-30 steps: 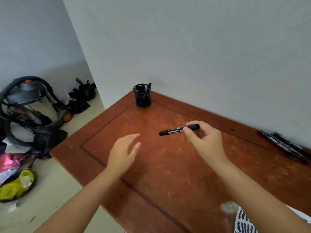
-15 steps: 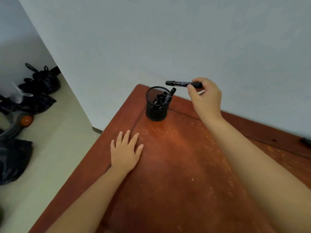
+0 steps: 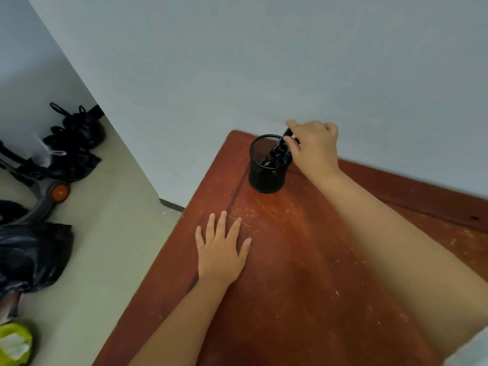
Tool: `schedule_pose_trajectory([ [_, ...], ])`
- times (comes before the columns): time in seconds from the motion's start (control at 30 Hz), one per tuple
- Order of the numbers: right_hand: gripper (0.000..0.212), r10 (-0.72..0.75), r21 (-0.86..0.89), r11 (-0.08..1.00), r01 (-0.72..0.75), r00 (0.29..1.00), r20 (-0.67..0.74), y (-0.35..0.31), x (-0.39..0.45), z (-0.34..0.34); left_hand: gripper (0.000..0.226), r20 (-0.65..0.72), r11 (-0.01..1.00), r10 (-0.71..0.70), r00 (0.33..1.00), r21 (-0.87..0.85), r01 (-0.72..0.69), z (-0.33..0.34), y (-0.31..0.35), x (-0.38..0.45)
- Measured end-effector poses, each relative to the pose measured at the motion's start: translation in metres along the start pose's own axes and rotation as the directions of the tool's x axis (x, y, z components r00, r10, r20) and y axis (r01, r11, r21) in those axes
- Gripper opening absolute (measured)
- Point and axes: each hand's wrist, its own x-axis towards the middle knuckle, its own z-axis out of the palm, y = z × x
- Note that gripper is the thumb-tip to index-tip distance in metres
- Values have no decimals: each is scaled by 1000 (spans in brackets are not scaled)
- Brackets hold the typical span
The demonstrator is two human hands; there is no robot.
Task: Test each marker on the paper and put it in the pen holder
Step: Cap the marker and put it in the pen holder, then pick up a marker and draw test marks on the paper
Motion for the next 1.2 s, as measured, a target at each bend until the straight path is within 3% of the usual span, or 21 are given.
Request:
schedule_pose_trajectory([
  [0.17,39,-69,-38,996,78,980,184,5,-7,7,56,19,1000,-6,1000,-19,7,-2,2,0],
  [0.27,49,-85,25,996,81,973,215,12,-18,-4,82,17,1000,5,1000,-6,-5,-4,5,-4],
  [0.33,50,-49,110,994,28,978,202,20,-30,-15,86,-25,999,8,1000,-49,-9,-5,6,-5],
  [0.5,49,241,190,948,-257,965,102,87,-107,-47,63,-154,986,139,978,-70,-151,-3,43,-7],
  [0.63,48,545,126,821,-557,830,118,168,-195,-91,54,-154,941,315,936,-80,-330,12,119,-25],
  [0.83,39,744,-51,668,-742,667,36,304,-280,-162,48,-31,855,506,862,-115,-506,40,262,-69],
  [0.97,45,744,-191,664,-723,663,81,384,-293,-182,59,99,873,488,867,-76,-483,65,359,-91],
  [1.07,48,683,-243,726,-643,714,152,424,-290,-188,84,104,896,442,891,-93,-434,81,420,-99],
  [1.2,44,563,-307,816,-490,795,225,455,-284,-187,82,150,939,344,927,-33,-343,99,466,-105],
])
